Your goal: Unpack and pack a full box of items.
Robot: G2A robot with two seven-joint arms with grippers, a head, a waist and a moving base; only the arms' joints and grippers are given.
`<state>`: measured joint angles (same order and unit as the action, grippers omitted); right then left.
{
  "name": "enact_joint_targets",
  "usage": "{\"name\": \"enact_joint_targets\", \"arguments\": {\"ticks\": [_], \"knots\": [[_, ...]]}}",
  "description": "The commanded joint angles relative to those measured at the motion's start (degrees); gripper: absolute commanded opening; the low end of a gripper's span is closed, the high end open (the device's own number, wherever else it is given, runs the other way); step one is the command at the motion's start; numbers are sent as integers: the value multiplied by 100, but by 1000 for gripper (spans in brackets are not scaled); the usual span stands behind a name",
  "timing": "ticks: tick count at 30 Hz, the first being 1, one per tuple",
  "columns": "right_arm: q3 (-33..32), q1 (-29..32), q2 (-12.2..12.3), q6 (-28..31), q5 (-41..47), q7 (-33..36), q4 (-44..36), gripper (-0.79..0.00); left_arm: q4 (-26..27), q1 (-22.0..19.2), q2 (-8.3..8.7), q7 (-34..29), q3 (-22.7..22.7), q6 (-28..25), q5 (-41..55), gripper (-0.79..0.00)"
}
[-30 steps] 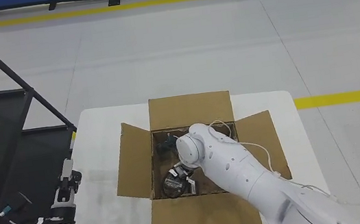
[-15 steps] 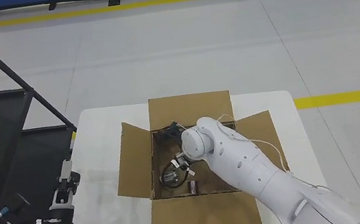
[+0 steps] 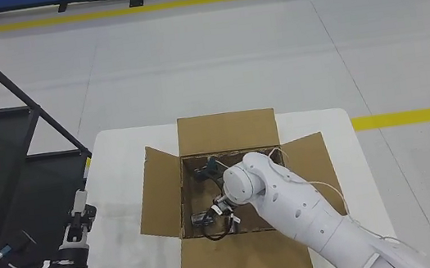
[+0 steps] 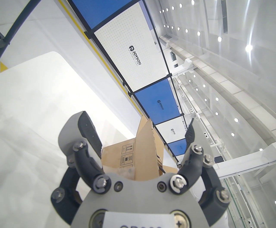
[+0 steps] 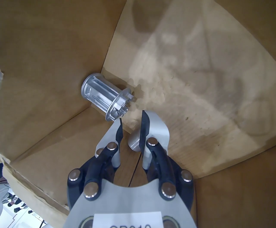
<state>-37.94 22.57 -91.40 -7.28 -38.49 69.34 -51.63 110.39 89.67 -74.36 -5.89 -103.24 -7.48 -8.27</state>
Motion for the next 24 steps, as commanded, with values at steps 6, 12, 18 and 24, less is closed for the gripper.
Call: {"name": "enact_joint_targets", "arguments": {"ticks": [6, 12, 18, 24], "knots": [[27, 63, -47, 156, 9, -126, -8, -533, 2, 19, -5, 70, 75, 6, -60, 0], [51, 106, -83, 223, -22, -168, -98, -493, 11, 104, -11, 150, 93, -39, -72, 0], [31, 85, -93, 385, 13, 100, -238, -443, 13, 143, -9, 138, 77, -90, -64, 0], [80, 14, -162, 416, 87, 237, -156, -443, 2, 143, 0, 99, -10, -99, -23, 0]]}}
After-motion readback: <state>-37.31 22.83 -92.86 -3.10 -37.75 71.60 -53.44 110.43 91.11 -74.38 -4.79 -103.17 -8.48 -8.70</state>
